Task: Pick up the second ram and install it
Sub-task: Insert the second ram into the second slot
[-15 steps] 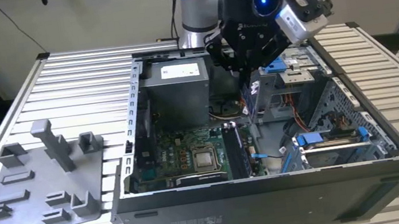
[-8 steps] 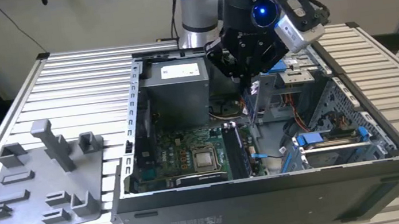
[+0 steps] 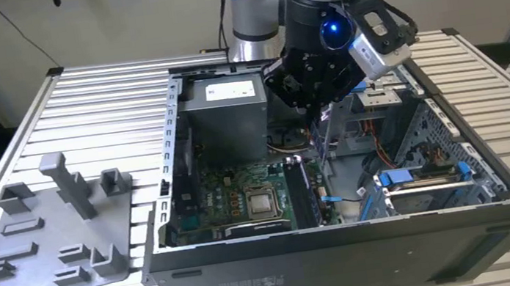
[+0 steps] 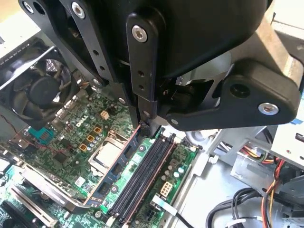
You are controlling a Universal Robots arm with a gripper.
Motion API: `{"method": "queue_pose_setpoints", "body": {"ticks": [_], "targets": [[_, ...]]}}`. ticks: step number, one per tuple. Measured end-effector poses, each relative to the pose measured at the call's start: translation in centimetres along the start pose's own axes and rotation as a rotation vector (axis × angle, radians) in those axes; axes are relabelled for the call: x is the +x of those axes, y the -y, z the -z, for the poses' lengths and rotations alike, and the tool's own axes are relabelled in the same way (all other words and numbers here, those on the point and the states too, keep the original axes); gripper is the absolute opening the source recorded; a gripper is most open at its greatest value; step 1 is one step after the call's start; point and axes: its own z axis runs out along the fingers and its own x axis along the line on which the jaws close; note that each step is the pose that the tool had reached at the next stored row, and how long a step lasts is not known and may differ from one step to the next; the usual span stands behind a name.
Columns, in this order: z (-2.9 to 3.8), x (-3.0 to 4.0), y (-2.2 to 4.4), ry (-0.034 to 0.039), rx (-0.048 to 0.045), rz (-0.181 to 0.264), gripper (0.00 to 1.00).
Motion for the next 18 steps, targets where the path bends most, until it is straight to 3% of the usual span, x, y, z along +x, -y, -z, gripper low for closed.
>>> {"method": "queue_pose_setpoints", "body": {"ticks": [18], "targets": [[-3.28,0.45,0.18,0.0001,0.0002,0.000,0.15]]}}
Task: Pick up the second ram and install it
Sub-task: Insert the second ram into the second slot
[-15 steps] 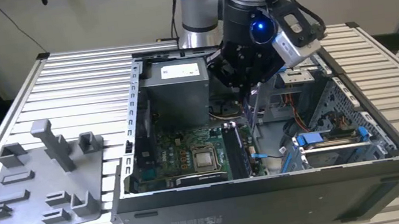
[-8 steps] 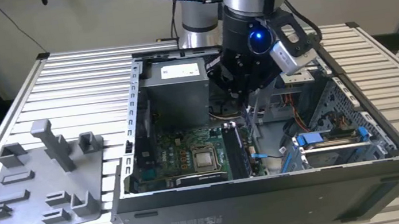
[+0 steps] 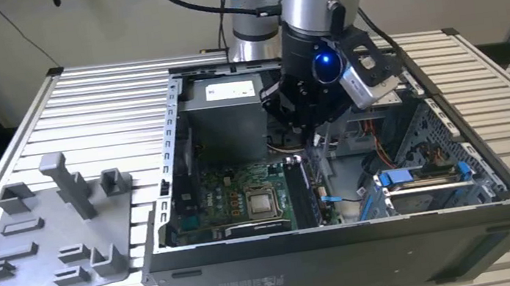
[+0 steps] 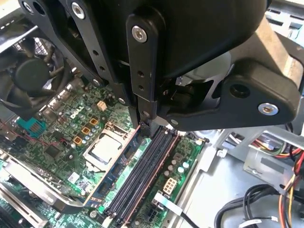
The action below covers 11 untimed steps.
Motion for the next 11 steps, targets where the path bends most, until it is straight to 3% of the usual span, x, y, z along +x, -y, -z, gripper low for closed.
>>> {"method": "queue_pose_setpoints", "body": {"ticks": [11], "targets": [[-2.00,0.41,0.13,0.0000,0.0000,0.000,0.15]]}}
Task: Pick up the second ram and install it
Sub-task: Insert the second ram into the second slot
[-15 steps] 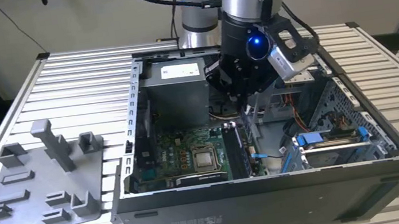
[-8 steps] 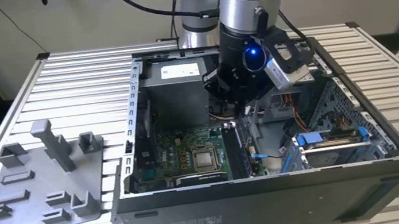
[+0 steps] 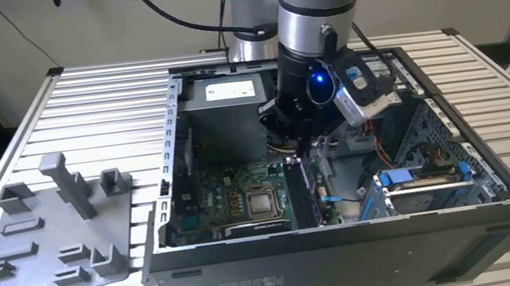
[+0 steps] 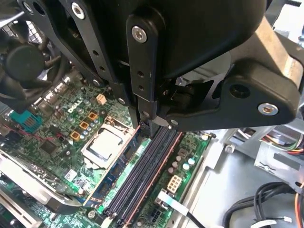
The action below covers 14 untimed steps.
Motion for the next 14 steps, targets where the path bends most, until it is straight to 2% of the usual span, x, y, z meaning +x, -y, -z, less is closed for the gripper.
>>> {"method": "queue_pose_setpoints", "body": {"ticks": [14], "targets": [[-2.50,0.08,-0.01,0.0000,0.0000,0.000,0.15]]}}
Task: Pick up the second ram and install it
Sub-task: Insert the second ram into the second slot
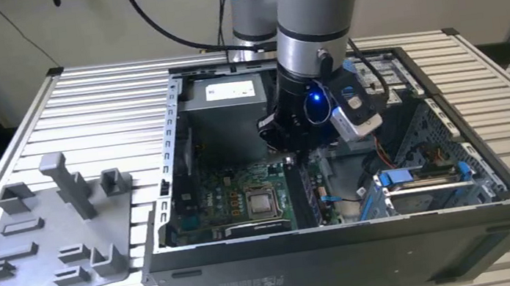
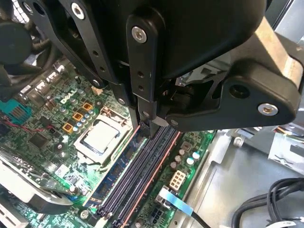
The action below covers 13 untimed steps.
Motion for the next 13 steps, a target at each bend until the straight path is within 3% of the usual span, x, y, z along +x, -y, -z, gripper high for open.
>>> {"method": "queue_pose_setpoints", "body": {"ticks": [6,13], "targets": [[-0.10,0.00,0.00,0.0001,0.0011,0.000,0.15],[-1.36,0.02,0.00,0.0000,0.0013,-0.008,0.15]]}}
